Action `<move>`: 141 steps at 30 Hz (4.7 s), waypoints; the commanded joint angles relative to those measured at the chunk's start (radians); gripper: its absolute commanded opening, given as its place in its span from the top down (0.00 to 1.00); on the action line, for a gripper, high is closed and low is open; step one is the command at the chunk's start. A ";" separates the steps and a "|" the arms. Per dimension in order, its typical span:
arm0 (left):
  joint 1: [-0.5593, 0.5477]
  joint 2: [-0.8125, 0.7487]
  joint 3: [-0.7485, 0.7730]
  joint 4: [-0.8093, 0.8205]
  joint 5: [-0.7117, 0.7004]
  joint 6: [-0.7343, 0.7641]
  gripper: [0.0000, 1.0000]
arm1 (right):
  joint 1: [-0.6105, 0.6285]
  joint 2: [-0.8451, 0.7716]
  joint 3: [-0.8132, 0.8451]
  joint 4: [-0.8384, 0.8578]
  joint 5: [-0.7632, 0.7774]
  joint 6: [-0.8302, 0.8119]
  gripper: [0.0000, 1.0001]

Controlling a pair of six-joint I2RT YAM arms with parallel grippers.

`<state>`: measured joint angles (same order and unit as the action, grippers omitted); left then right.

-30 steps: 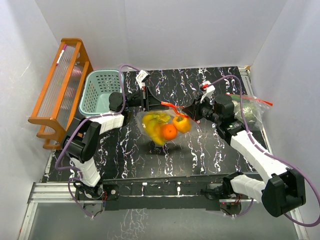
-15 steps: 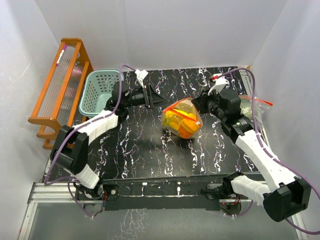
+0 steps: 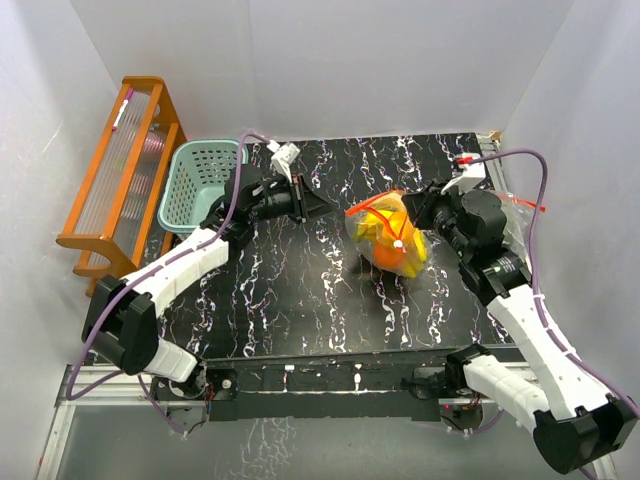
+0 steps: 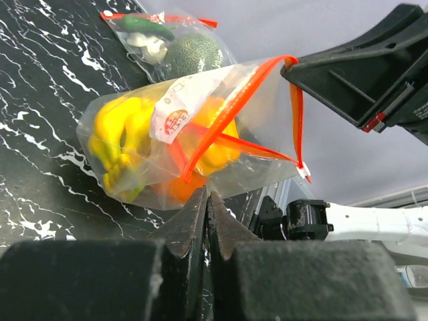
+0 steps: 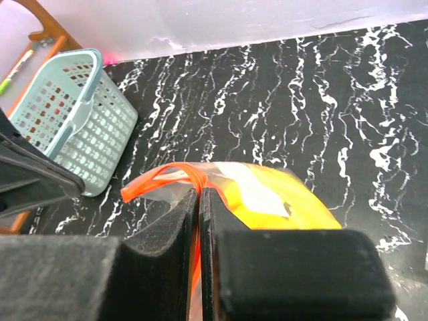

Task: Open the zip-top bag and remove the fake food
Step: Open the zipper of the food storage bag at the center of the board.

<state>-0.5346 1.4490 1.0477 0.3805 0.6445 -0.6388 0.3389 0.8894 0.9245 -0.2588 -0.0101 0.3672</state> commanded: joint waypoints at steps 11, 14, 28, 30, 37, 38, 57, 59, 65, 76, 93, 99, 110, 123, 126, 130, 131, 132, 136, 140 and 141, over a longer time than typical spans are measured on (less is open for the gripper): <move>-0.207 0.026 -0.065 0.057 -0.020 0.023 0.86 | 0.015 0.118 -0.243 0.283 -0.231 0.140 0.92; -0.242 0.072 -0.064 0.062 -0.039 0.023 0.63 | 0.017 0.112 -0.259 0.292 -0.239 0.147 0.92; -0.286 0.136 -0.110 0.052 -0.265 0.065 0.61 | 0.016 0.059 -0.228 0.249 -0.320 0.115 0.92; -0.286 0.142 -0.099 0.074 -0.287 0.065 0.50 | 0.016 0.053 -0.252 0.236 -0.334 0.108 0.92; -0.287 0.254 -0.005 0.033 -0.361 0.068 0.20 | 0.017 -0.056 -0.301 0.187 -0.344 0.085 0.92; -0.287 0.264 0.000 0.042 -0.369 0.064 0.17 | 0.017 -0.071 -0.299 0.168 -0.337 0.075 0.92; -0.324 0.352 0.095 -0.192 -0.447 0.110 0.96 | 0.016 -0.119 -0.258 0.079 -0.217 0.016 0.92; -0.324 0.323 0.064 -0.225 -0.469 0.118 0.98 | 0.017 -0.096 -0.239 0.080 -0.188 0.002 0.92; -0.324 0.234 -0.039 -0.205 -0.461 0.110 0.99 | 0.017 -0.027 -0.210 0.132 -0.189 -0.020 0.93; -0.324 0.024 -0.146 -0.107 -0.469 0.045 0.57 | 0.017 0.021 -0.318 0.287 -0.502 0.039 0.92; -0.412 0.291 -0.071 0.050 -0.514 -0.269 0.22 | 0.016 -0.083 -0.417 0.351 -0.584 0.065 0.92; -0.416 0.323 -0.051 0.048 -0.532 -0.289 0.23 | 0.017 -0.096 -0.447 0.348 -0.573 0.064 0.92; -0.415 0.366 -0.162 0.194 -0.441 -0.311 0.36 | 0.017 -0.120 -0.432 0.300 -0.516 0.031 0.92; -0.416 0.297 -0.423 0.766 -0.447 -0.518 0.38 | 0.017 -0.148 -0.415 0.291 -0.524 0.039 0.92; -0.418 0.332 -0.388 0.812 -0.432 -0.541 0.39 | 0.017 -0.152 -0.415 0.287 -0.525 0.041 0.92; -0.419 0.362 -0.347 0.818 -0.439 -0.557 0.39 | 0.017 -0.163 -0.414 0.279 -0.524 0.041 0.92; -0.421 0.364 -0.334 0.797 -0.449 -0.547 0.39 | 0.017 -0.164 -0.414 0.276 -0.525 0.042 0.92; -0.425 0.364 -0.317 0.757 -0.458 -0.535 0.39 | 0.017 -0.165 -0.412 0.272 -0.528 0.043 0.92; -0.449 0.383 -0.235 0.605 -0.486 -0.467 0.39 | 0.016 -0.170 -0.411 0.266 -0.534 0.047 0.92; -0.480 0.412 -0.171 0.457 -0.526 -0.433 0.40 | 0.017 -0.170 -0.408 0.260 -0.530 0.041 0.92; -0.485 0.417 -0.155 0.396 -0.541 -0.419 0.42 | 0.016 -0.172 -0.410 0.260 -0.530 0.041 0.92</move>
<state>-0.9855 1.8492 0.8192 0.9592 0.1528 -1.1206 0.3515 0.7319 0.4805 -0.0261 -0.5247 0.4099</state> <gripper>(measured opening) 0.603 0.080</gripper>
